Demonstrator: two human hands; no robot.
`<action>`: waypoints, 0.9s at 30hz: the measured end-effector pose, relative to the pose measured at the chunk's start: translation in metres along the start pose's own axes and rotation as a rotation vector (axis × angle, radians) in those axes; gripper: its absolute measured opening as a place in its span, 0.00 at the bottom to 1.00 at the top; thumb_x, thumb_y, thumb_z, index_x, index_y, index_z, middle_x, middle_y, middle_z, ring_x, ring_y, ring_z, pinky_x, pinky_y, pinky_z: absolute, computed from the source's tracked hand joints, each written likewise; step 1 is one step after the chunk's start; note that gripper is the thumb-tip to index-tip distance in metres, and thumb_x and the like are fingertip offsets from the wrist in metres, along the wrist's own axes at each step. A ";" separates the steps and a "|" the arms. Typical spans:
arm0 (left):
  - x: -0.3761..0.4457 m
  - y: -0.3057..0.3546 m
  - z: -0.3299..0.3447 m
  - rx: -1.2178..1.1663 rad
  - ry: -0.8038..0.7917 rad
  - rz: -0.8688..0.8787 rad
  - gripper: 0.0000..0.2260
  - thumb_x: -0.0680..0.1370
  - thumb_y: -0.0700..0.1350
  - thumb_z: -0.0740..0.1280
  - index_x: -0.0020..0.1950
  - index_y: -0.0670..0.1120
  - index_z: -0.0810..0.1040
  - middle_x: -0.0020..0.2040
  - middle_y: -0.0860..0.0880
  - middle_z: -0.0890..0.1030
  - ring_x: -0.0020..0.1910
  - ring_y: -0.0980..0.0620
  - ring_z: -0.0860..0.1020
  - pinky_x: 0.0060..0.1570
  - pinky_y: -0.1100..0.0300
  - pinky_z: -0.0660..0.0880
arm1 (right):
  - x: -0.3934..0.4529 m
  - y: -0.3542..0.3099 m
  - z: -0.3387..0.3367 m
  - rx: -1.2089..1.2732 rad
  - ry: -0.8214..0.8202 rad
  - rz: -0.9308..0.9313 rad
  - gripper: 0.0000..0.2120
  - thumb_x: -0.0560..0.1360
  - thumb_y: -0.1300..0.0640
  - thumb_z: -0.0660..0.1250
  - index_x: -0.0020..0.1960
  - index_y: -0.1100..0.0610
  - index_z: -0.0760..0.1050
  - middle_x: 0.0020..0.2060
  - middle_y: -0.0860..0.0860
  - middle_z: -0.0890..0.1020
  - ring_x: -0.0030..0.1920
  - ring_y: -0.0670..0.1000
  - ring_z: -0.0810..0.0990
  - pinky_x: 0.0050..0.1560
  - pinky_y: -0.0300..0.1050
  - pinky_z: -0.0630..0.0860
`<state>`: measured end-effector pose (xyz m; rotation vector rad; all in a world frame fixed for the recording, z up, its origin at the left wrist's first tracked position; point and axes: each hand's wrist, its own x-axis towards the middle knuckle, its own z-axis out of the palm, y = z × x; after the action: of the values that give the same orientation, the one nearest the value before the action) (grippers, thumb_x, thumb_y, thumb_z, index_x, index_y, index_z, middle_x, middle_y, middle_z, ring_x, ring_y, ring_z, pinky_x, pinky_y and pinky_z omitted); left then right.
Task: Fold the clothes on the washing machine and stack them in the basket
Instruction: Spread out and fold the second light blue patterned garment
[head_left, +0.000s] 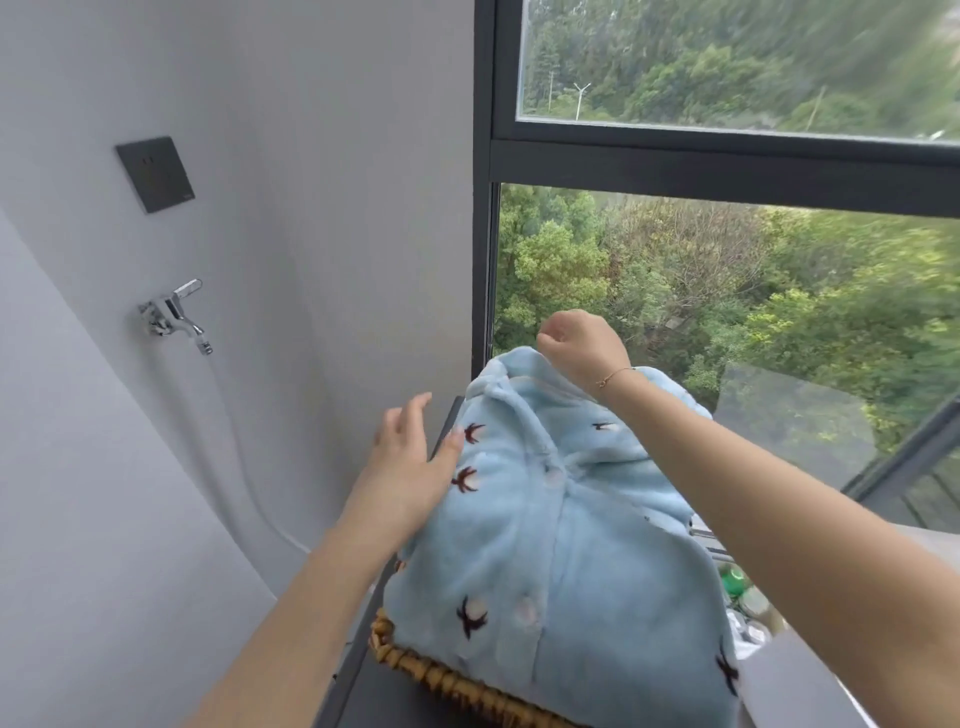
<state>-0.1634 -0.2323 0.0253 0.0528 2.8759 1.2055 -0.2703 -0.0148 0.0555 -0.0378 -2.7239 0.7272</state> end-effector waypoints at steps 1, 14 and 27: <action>0.003 0.013 0.000 0.059 0.020 0.110 0.25 0.81 0.57 0.56 0.76 0.53 0.57 0.74 0.50 0.59 0.73 0.49 0.60 0.71 0.54 0.58 | -0.008 0.002 -0.013 0.025 0.059 -0.018 0.11 0.75 0.56 0.62 0.42 0.60 0.80 0.40 0.54 0.83 0.42 0.56 0.80 0.41 0.48 0.76; 0.047 0.052 0.117 0.733 -0.292 0.403 0.25 0.82 0.60 0.43 0.78 0.59 0.44 0.79 0.47 0.37 0.77 0.47 0.35 0.71 0.39 0.31 | -0.089 0.102 0.000 -0.067 -0.239 0.285 0.22 0.82 0.48 0.51 0.76 0.48 0.60 0.78 0.49 0.55 0.77 0.51 0.54 0.74 0.62 0.52; 0.024 0.064 0.091 0.370 -0.312 0.203 0.21 0.83 0.53 0.52 0.76 0.54 0.62 0.79 0.49 0.54 0.78 0.50 0.50 0.75 0.46 0.42 | -0.149 0.084 -0.066 0.148 -0.299 0.215 0.20 0.80 0.56 0.59 0.71 0.53 0.69 0.70 0.55 0.69 0.67 0.55 0.70 0.62 0.45 0.67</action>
<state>-0.1830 -0.1217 0.0073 0.5012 2.8126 0.5961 -0.1132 0.0741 0.0235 -0.2069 -2.9684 1.0722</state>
